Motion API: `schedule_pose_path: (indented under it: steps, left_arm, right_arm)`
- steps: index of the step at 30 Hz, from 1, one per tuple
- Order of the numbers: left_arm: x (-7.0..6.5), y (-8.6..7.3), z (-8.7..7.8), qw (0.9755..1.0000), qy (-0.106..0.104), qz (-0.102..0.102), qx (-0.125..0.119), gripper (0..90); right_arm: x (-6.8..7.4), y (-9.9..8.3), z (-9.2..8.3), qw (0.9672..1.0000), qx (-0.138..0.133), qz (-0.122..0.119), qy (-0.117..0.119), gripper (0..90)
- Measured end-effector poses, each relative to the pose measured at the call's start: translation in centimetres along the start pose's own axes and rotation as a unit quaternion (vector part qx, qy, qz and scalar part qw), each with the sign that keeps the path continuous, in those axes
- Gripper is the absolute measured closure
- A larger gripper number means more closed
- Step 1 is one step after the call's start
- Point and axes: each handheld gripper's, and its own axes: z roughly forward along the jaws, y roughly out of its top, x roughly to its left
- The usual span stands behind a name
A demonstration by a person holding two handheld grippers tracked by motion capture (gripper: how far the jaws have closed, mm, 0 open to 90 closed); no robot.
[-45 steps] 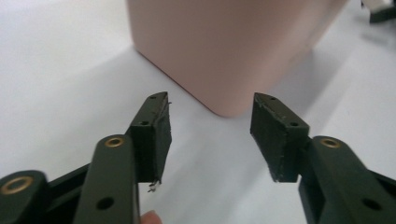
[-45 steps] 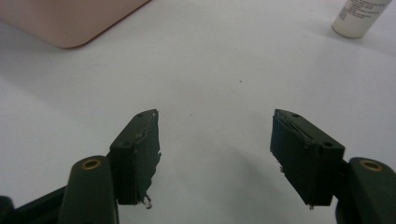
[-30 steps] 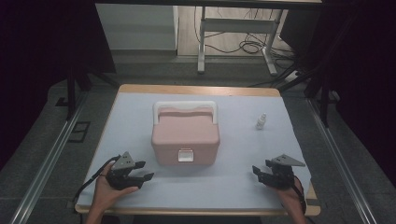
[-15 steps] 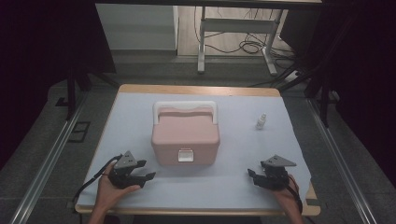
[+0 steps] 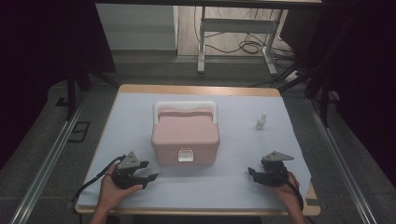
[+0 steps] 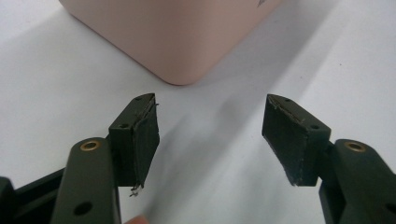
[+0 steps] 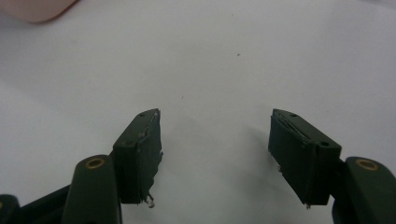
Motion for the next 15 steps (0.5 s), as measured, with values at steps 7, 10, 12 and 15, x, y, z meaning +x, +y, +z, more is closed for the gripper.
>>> schedule_pose_path:
  steps: [7, 10, 12, 15]
  left_arm:
    - [0.0, 0.0, 0.0, 1.0000, 0.000, -0.002, -0.001, 36.1]
    - [0.0, 0.0, 0.2, 1.0000, -0.005, -0.001, 0.000, 36.1]
    - [0.0, -0.1, 0.2, 1.0000, -0.006, 0.003, 0.003, 36.1]
    - [-0.1, 0.0, 0.3, 1.0000, -0.007, 0.000, 0.003, 36.1]
  right_arm:
    - [-1.2, 3.3, -0.4, 0.9995, 0.028, 0.010, -0.014, 34.9]
    - [-1.8, 5.4, -0.5, 0.9984, 0.051, 0.002, -0.022, 34.9]
    - [-2.2, 6.7, -0.3, 0.9977, 0.063, 0.007, -0.022, 34.8]
    - [-3.0, 8.3, 0.4, 0.9959, 0.087, 0.005, -0.024, 34.1]
